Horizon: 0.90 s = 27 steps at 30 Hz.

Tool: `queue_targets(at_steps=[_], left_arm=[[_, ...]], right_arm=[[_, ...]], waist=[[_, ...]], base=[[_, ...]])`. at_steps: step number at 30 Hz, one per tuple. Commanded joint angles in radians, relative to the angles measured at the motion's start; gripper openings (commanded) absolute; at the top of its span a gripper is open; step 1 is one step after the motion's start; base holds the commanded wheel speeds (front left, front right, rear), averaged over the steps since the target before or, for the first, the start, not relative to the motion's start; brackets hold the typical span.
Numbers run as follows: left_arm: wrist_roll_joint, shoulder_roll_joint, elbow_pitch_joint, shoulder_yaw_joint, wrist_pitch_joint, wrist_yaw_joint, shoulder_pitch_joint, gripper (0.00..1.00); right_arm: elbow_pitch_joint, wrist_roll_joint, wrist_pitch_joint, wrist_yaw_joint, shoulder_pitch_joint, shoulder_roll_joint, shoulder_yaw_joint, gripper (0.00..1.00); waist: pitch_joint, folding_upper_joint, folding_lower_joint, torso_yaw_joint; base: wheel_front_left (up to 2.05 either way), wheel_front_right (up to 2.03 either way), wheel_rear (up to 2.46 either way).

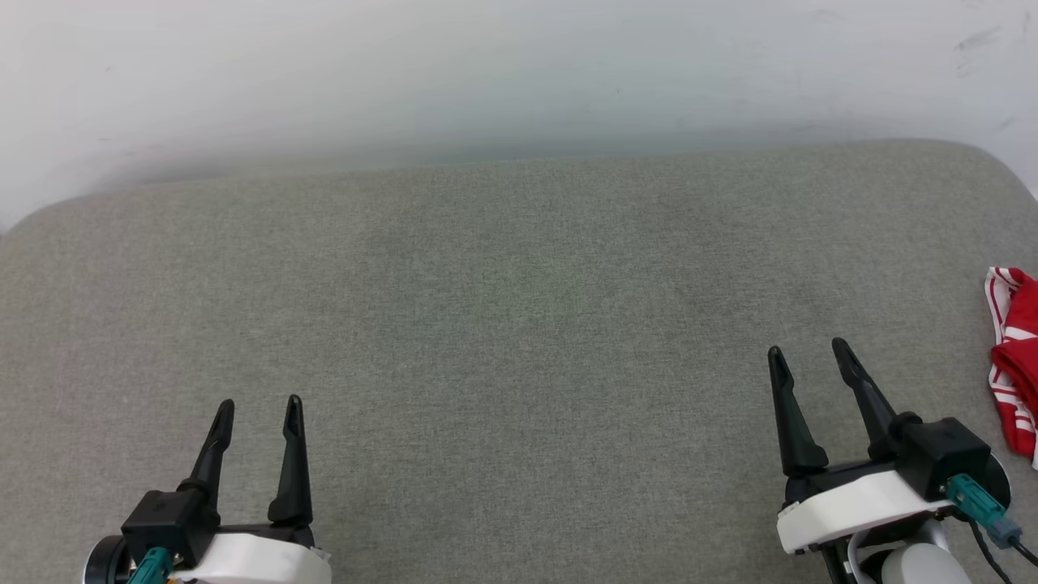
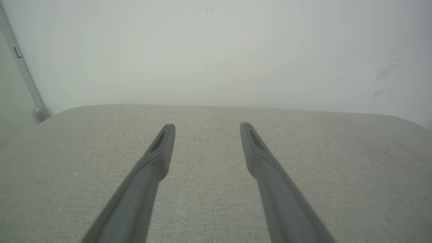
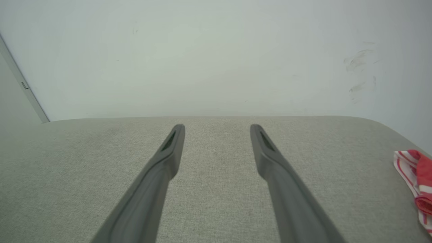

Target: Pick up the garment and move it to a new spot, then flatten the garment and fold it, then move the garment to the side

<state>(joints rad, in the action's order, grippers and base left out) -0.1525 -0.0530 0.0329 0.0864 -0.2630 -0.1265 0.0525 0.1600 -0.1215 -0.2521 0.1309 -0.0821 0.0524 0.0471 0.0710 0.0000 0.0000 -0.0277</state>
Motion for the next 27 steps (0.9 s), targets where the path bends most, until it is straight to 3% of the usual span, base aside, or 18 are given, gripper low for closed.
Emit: queue_targets(at_steps=[1, 18, 19, 22, 27], left_arm=[[0.004, 0.001, 0.002, 0.005, -0.002, -0.003, -0.005, 1.00], [0.013, 0.003, 0.001, 0.015, -0.002, -0.004, -0.016, 1.00], [0.016, 0.001, 0.000, 0.016, 0.000, -0.002, -0.002, 0.00], [0.015, 0.004, 0.023, 0.014, 0.001, -0.002, 0.006, 0.00], [-0.085, 0.002, 0.034, 0.009, 0.021, -0.001, -0.002, 0.00]], right_arm=[[0.000, 0.001, -0.006, 0.000, -0.010, -0.004, 0.001, 1.00], [-0.002, 0.014, -0.008, 0.000, -0.016, -0.004, 0.004, 1.00], [0.001, 0.008, -0.003, 0.000, -0.002, 0.000, 0.004, 0.00], [0.023, 0.005, -0.002, 0.000, 0.013, 0.000, 0.005, 0.00], [0.021, -0.100, 0.013, 0.000, 0.018, 0.005, 0.004, 0.00]], waist=[[0.001, 0.0000, 0.0000, 0.001], [0.017, 0.0000, 0.0000, 0.003], [0.018, 0.0000, 0.0000, 0.003], [0.019, 0.0000, 0.0000, 0.003], [0.015, 0.0000, 0.0001, 0.004]], base=[[0.00, 0.00, 0.00], [0.00, 0.00, 0.00], [0.00, 0.00, 0.00], [0.00, 0.00, 0.00], [0.00, 0.00, 0.00]])
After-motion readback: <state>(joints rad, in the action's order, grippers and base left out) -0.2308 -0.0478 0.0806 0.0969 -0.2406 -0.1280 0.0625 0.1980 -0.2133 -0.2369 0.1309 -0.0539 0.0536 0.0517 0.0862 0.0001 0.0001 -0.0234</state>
